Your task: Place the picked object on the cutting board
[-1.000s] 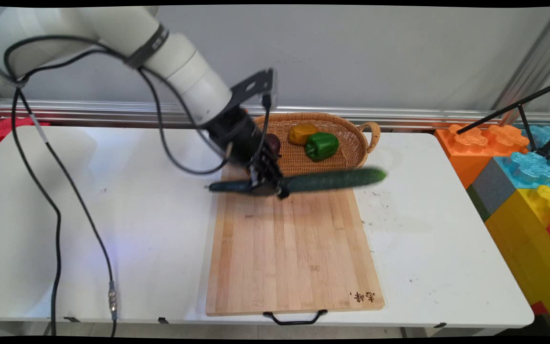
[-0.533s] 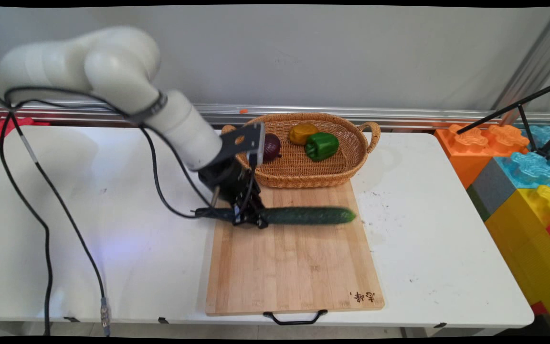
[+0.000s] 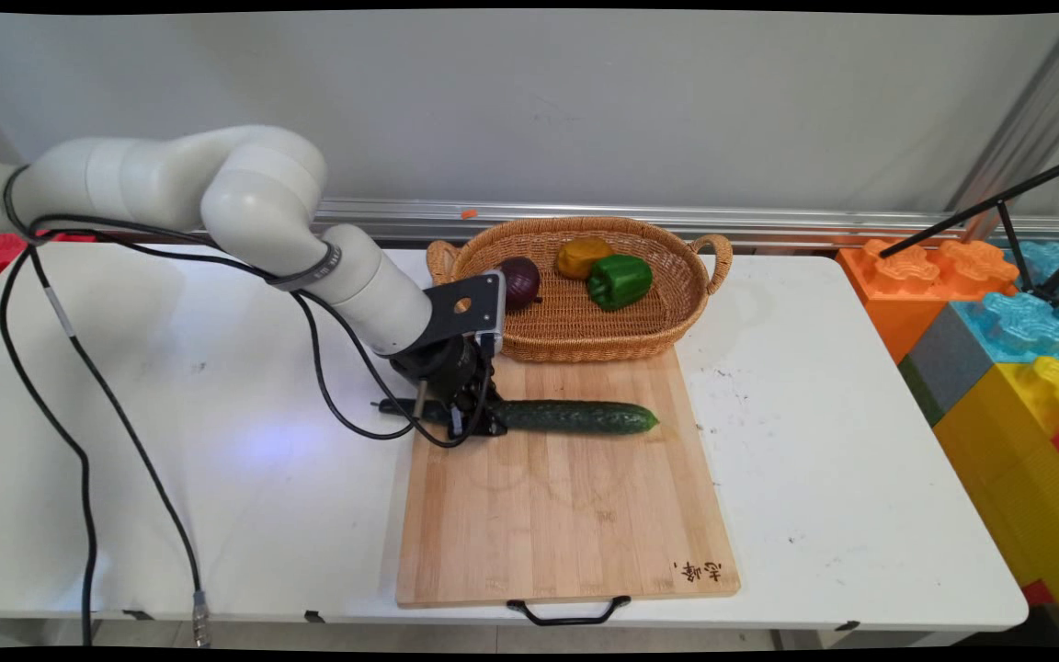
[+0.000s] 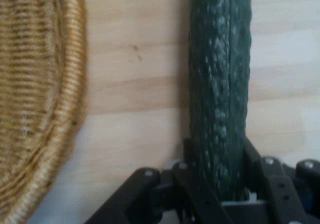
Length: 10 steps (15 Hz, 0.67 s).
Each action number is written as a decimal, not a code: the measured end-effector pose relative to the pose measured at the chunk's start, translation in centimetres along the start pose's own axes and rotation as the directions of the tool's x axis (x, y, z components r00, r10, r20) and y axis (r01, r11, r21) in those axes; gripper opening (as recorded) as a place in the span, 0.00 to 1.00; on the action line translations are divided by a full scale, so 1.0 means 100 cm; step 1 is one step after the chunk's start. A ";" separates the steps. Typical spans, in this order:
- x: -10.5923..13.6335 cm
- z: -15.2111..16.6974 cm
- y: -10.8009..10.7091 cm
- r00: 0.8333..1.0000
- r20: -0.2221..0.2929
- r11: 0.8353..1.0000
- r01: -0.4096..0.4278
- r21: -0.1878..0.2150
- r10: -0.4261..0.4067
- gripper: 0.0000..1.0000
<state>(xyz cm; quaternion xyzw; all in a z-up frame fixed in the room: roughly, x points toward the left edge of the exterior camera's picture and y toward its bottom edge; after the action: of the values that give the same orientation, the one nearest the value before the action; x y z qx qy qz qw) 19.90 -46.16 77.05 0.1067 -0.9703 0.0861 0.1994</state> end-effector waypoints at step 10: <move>0.005 0.003 -0.007 0.999 -0.021 0.999 0.027 0.032 -0.026 1.00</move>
<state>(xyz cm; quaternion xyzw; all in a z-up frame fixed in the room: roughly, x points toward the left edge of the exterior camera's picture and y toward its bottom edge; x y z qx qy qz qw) 19.55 -46.98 77.08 0.1218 -0.9651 0.1002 0.2089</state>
